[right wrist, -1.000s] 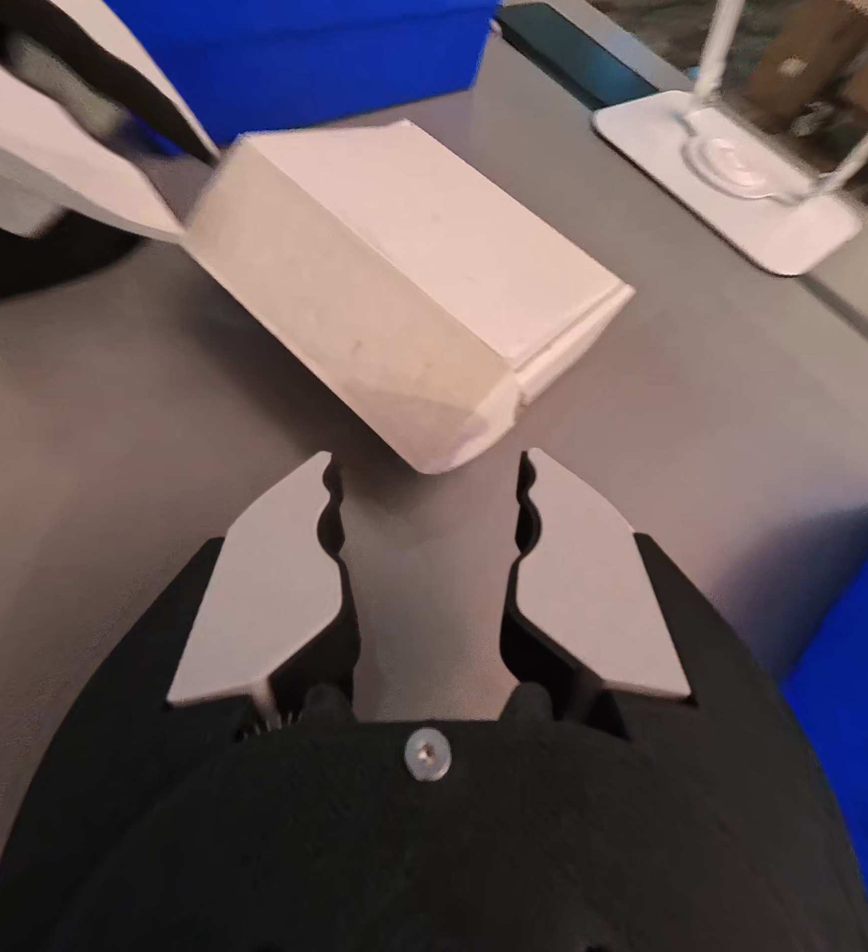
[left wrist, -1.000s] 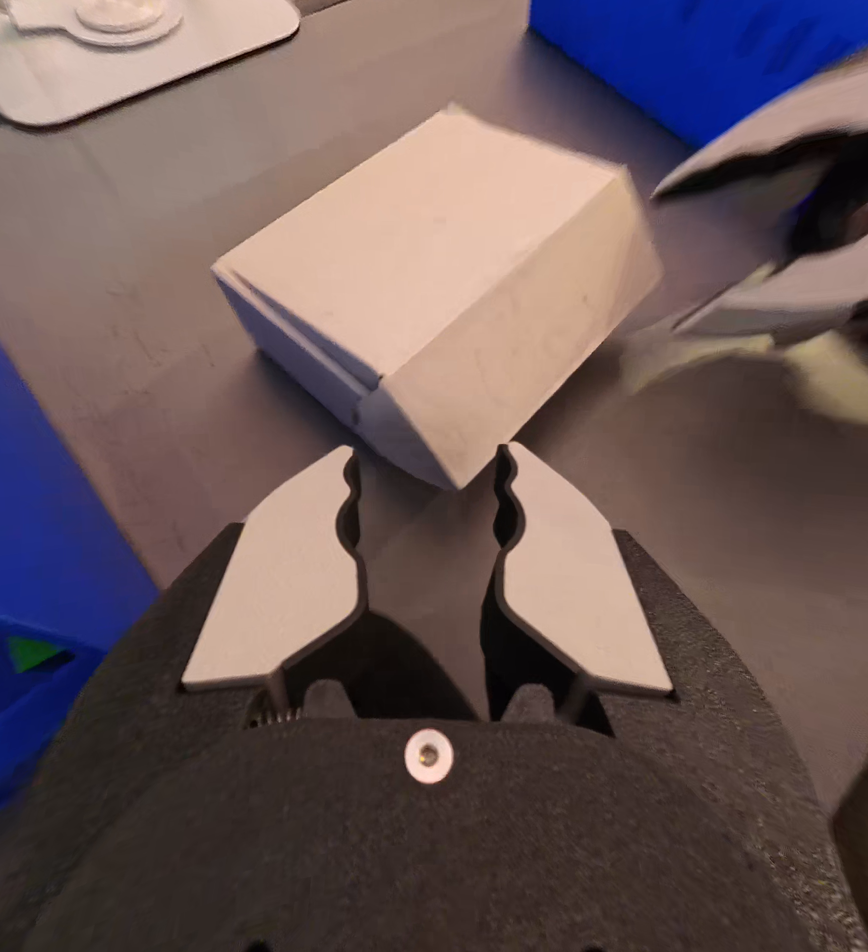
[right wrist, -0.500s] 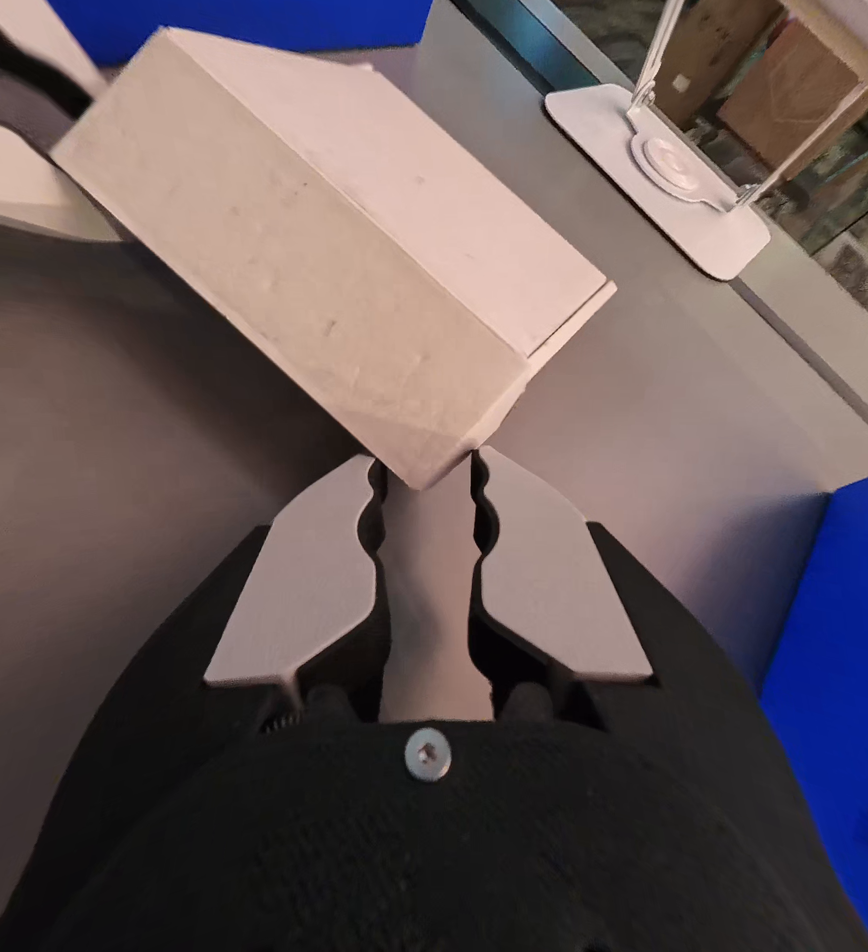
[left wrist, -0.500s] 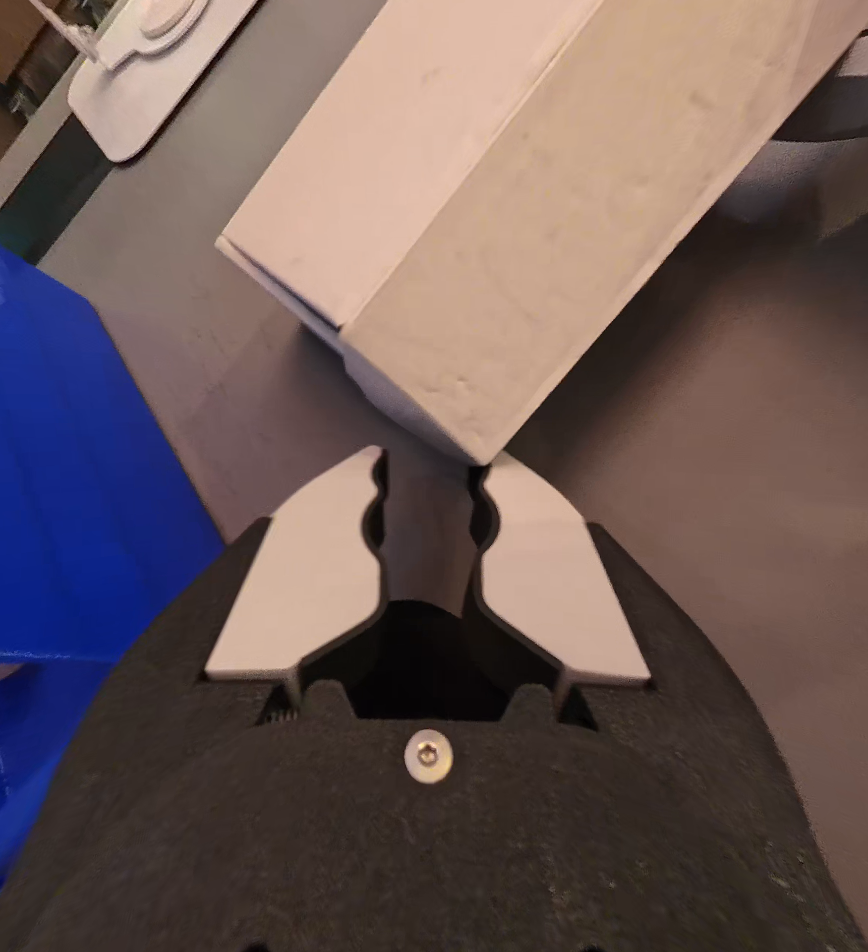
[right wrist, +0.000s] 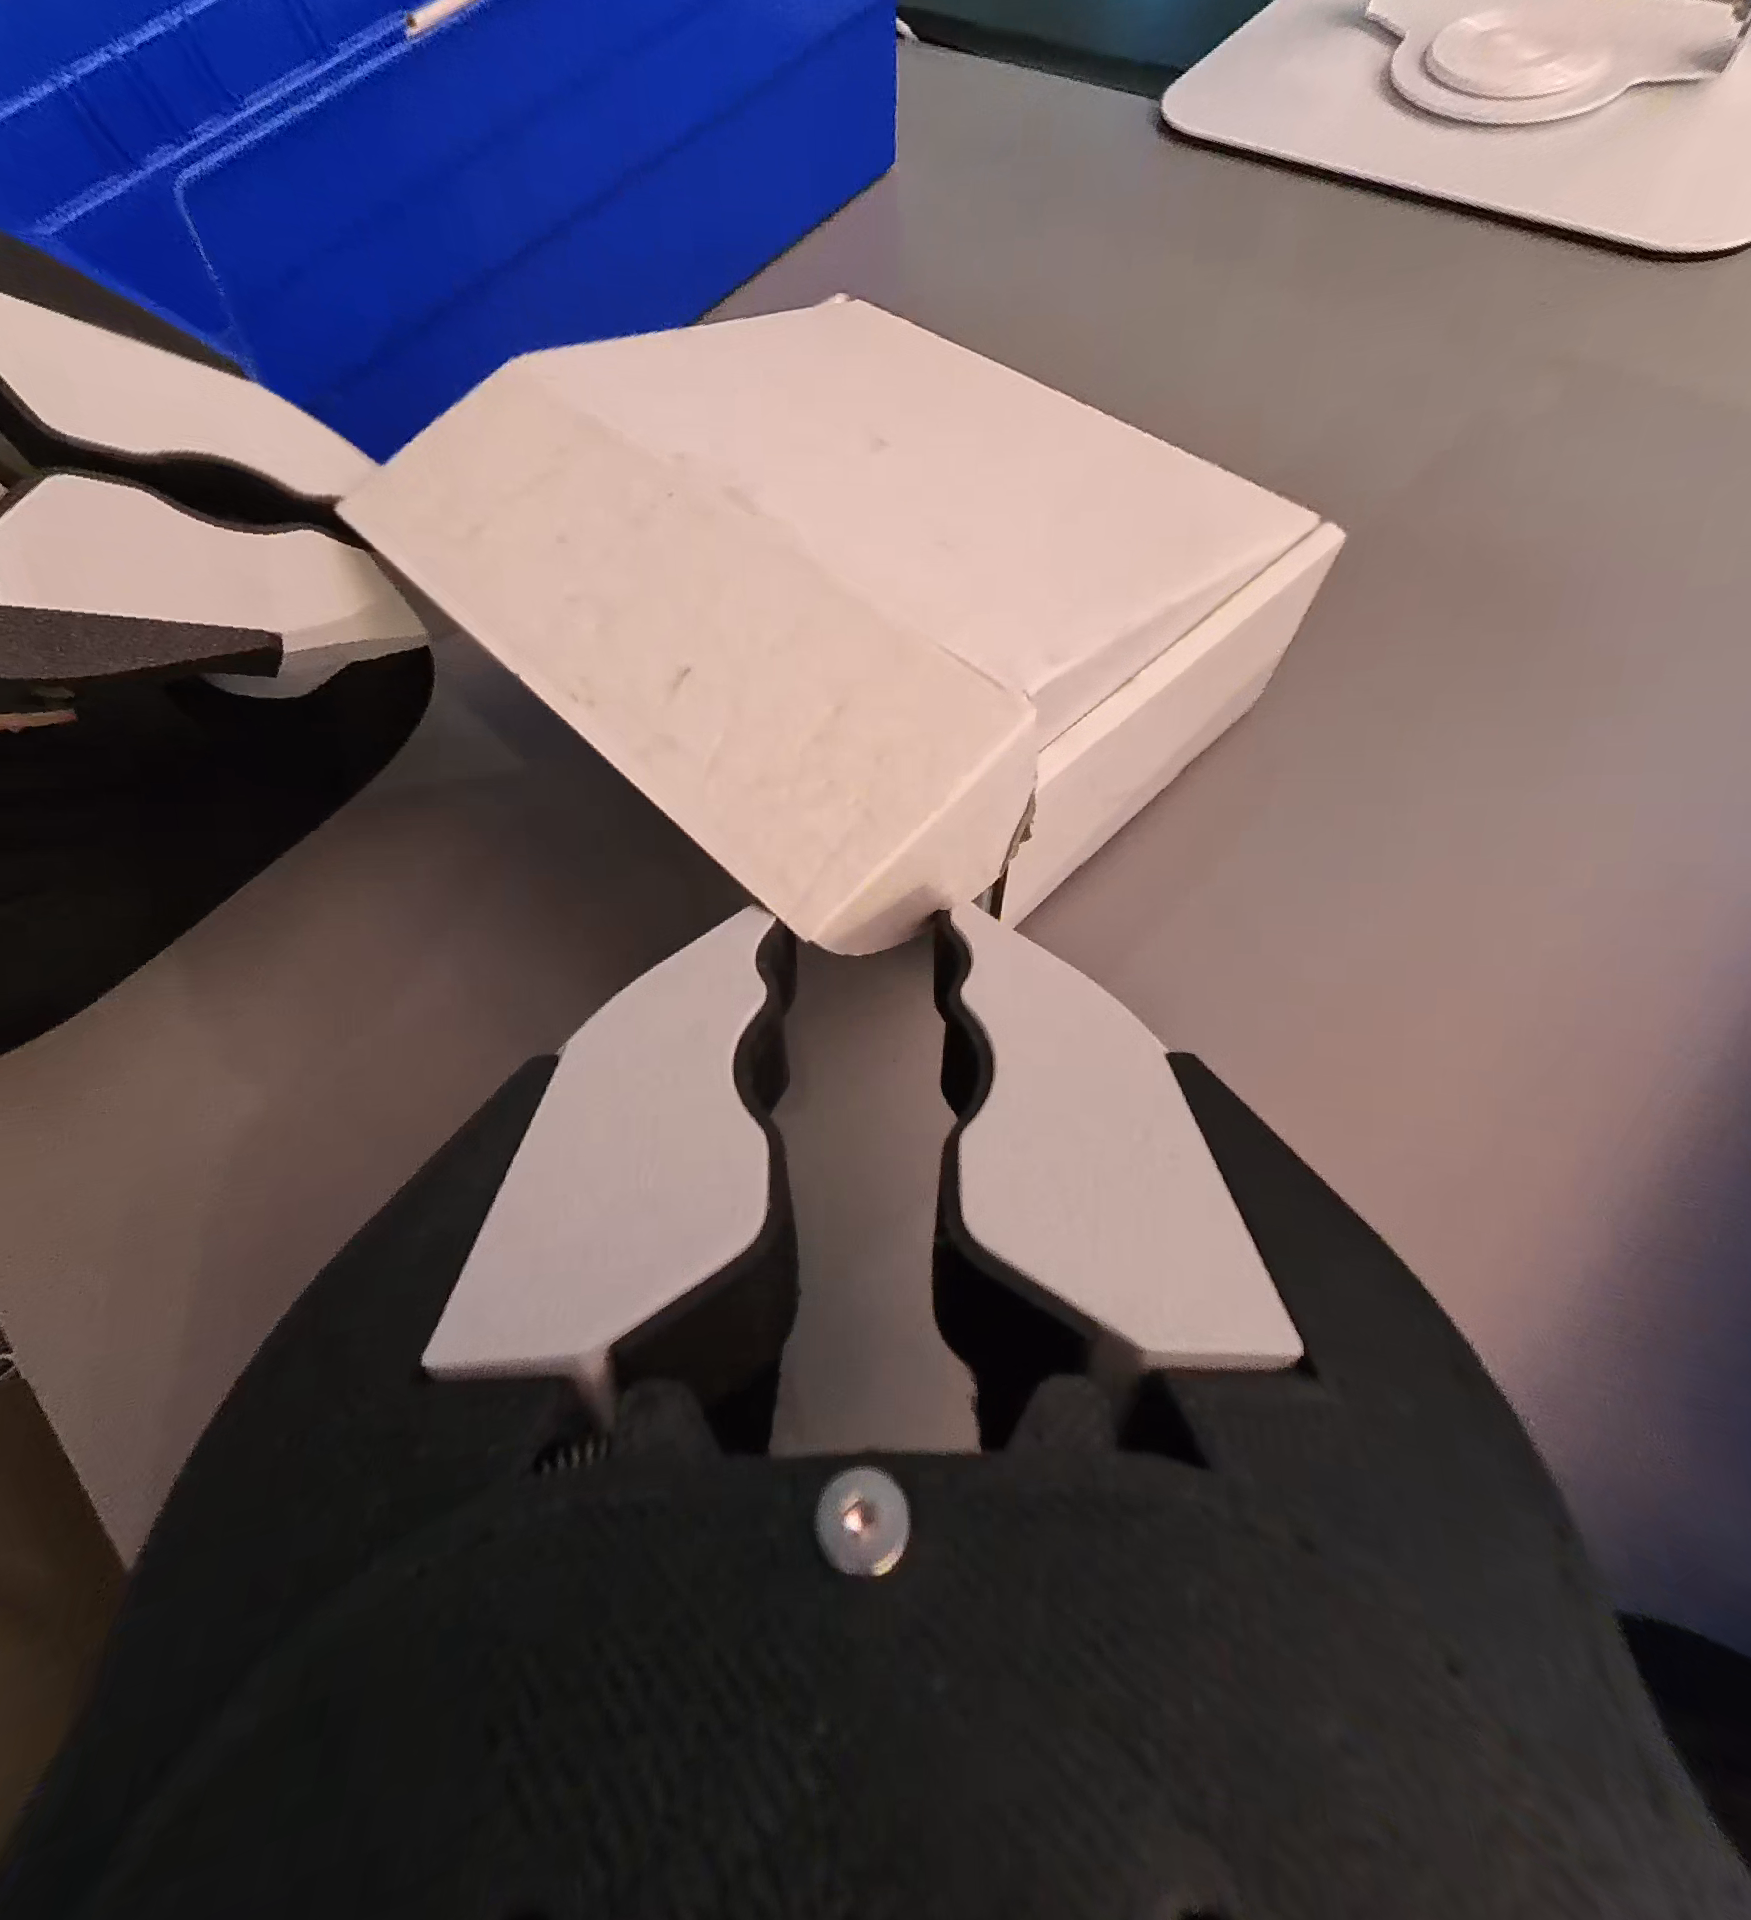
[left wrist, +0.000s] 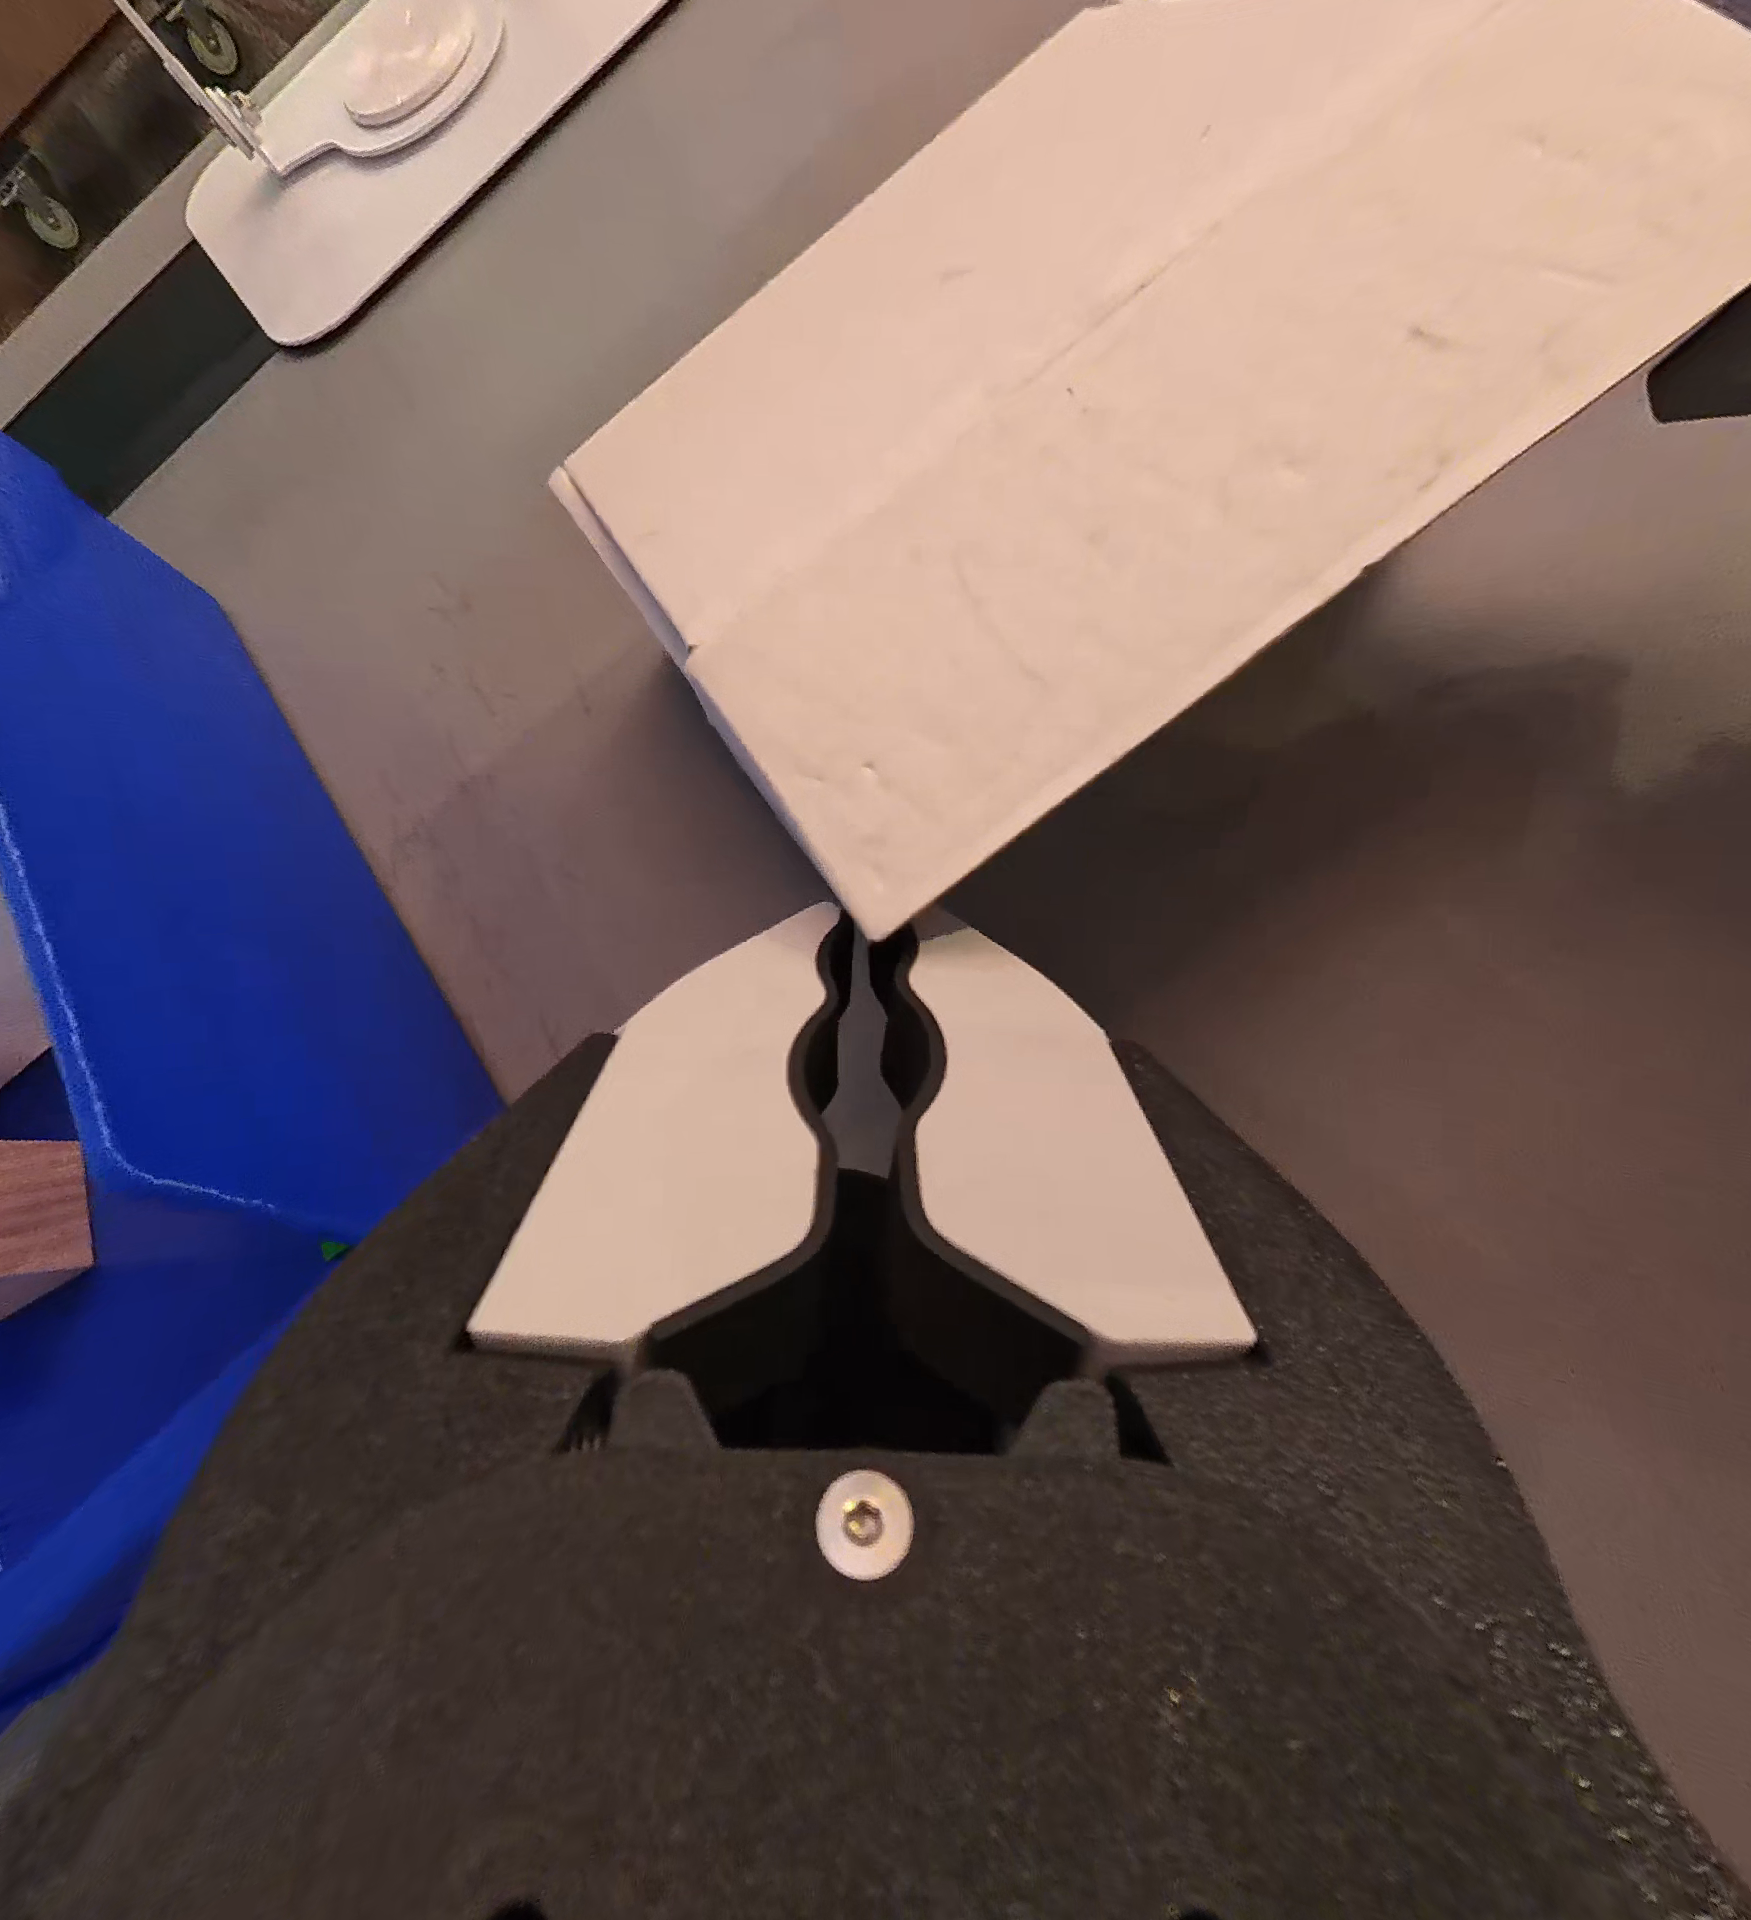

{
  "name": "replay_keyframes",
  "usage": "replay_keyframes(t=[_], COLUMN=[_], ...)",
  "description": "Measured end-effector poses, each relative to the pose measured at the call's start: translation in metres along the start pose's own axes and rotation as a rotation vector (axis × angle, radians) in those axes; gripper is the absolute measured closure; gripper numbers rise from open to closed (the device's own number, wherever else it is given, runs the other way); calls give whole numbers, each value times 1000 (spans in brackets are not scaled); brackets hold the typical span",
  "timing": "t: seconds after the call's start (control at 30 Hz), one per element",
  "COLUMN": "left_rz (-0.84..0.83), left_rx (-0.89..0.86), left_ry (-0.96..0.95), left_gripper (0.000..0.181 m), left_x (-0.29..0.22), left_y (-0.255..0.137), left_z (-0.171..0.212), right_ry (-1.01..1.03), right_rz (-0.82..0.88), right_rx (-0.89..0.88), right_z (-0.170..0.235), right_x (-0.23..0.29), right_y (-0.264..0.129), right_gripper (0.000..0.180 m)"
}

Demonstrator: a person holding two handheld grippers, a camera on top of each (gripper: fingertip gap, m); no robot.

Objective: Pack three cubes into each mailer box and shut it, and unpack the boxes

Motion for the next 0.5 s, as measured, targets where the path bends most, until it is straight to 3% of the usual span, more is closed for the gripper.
replay_keyframes(t=[0.2,0.5], left_rz=[-38,-81], left_rx=[-22,-31], left_ry=[-6,-76], left_gripper=[158,154], left_x=[-2,16], left_y=[6,19], left_z=[-1,4], right_ry=[0,-18], right_rz=[32,83], right_rx=[-45,-114], right_z=[1,8], right_x=[2,-2], right_y=[-2,5], right_gripper=[155,157])
Point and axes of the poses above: each gripper's, where its closed fingertips meet, y out along the fingers, z out of its underside, x = y × z across the jaws, the point moved 8 cm from there along -y, back along the fingers, and after that the axes turned 13 degrees about z, right-handed, at the moved point
